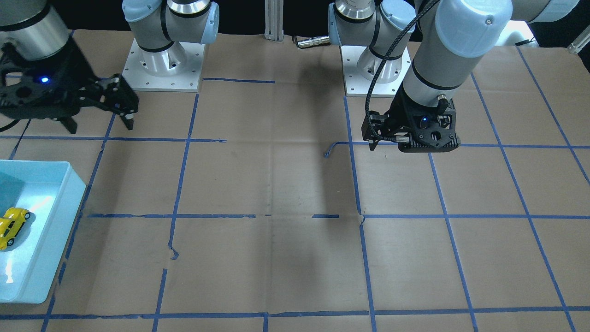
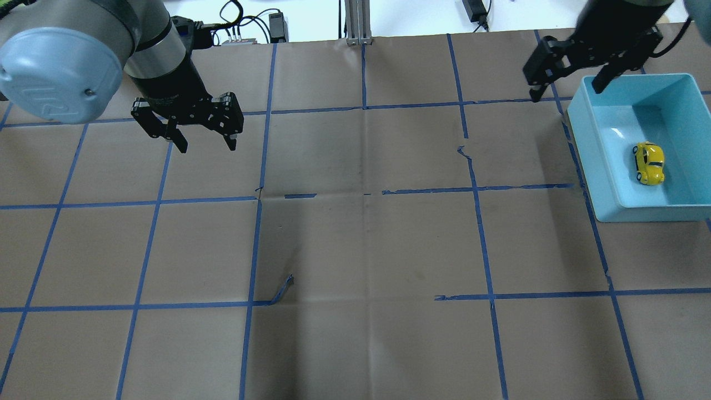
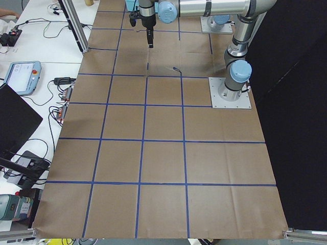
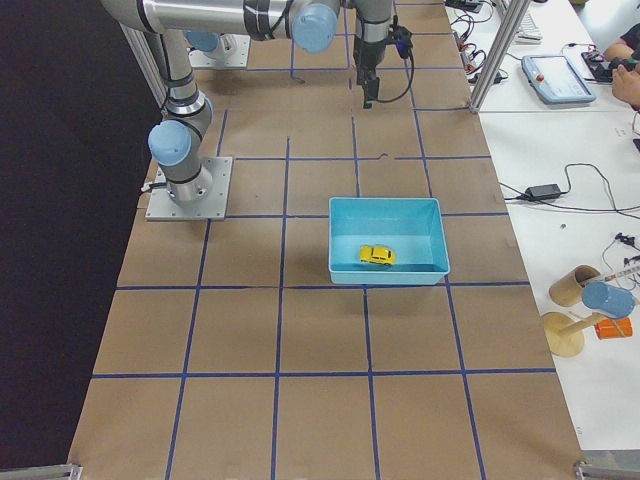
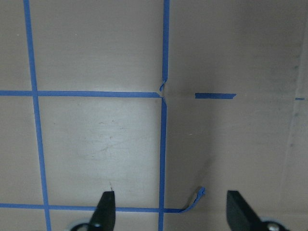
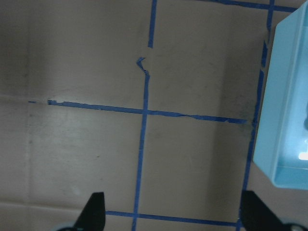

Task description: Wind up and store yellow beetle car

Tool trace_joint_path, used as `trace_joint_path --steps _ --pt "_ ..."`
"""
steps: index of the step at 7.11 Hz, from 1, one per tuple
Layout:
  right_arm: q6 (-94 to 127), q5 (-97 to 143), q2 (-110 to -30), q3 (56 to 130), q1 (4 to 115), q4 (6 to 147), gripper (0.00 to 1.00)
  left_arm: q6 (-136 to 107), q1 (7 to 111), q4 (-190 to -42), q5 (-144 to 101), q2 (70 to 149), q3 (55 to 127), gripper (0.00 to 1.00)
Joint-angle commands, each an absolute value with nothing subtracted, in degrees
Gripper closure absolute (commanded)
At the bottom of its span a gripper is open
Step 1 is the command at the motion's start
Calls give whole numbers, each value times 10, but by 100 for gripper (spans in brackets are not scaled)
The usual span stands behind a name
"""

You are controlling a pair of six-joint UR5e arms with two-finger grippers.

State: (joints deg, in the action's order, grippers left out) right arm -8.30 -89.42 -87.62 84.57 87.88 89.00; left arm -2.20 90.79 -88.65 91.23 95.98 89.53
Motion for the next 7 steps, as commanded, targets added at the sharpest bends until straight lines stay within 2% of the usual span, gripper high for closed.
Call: trace_joint_path --steps 1,7 --pt "-3 -896 -887 852 948 882 0 -22 908 -888 912 961 894 17" --pt "8 -895 -896 861 944 886 0 -22 908 -888 911 960 896 17"
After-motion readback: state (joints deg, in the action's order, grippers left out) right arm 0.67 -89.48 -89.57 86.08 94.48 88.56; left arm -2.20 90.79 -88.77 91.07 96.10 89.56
